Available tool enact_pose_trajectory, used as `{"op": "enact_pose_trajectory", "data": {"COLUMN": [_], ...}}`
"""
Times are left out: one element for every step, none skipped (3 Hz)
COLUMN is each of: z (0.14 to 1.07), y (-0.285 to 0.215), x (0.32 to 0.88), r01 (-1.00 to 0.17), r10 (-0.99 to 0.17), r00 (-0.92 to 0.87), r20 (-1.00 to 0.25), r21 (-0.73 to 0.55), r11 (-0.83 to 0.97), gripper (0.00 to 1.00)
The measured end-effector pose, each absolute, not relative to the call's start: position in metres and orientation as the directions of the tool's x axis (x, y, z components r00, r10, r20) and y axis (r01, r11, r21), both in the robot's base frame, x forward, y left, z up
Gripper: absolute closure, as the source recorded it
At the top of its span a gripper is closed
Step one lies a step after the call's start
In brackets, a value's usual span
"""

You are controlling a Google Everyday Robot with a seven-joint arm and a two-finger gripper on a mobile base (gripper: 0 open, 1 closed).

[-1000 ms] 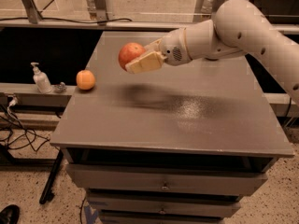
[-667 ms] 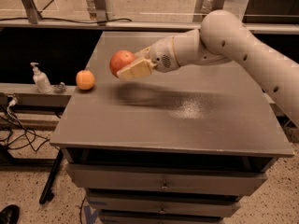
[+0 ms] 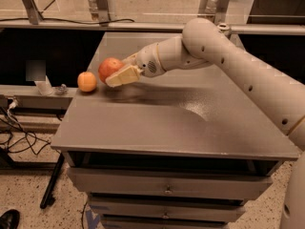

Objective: Move apple near orange

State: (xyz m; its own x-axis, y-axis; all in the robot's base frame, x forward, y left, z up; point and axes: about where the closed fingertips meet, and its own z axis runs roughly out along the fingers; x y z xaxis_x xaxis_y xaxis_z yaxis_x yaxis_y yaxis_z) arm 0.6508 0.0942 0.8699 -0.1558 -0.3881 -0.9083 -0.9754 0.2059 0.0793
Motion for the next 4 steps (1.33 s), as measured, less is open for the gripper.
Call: {"op": "enact_pose_trajectory", "data": {"z": [0.86,0.851,0.842,0.834], "y": [0.1,0.098,0.1,0.105], "x": [0.654,0.654,0.65,0.648], "r01": [-0.98,-0.984,-0.987,-0.989], "r10": [-0.435,-0.482,-0.508,-0.522], "r00": [-0.139,-0.127,-0.123,-0.128], "r20": [-0.89,-0.867,-0.852,-0.844], "r21": [0.06,0.047,0.052,0.066], "r11": [0.19,0.173,0.152,0.136], "gripper": [1.0,1.0,1.0,0.83]}}
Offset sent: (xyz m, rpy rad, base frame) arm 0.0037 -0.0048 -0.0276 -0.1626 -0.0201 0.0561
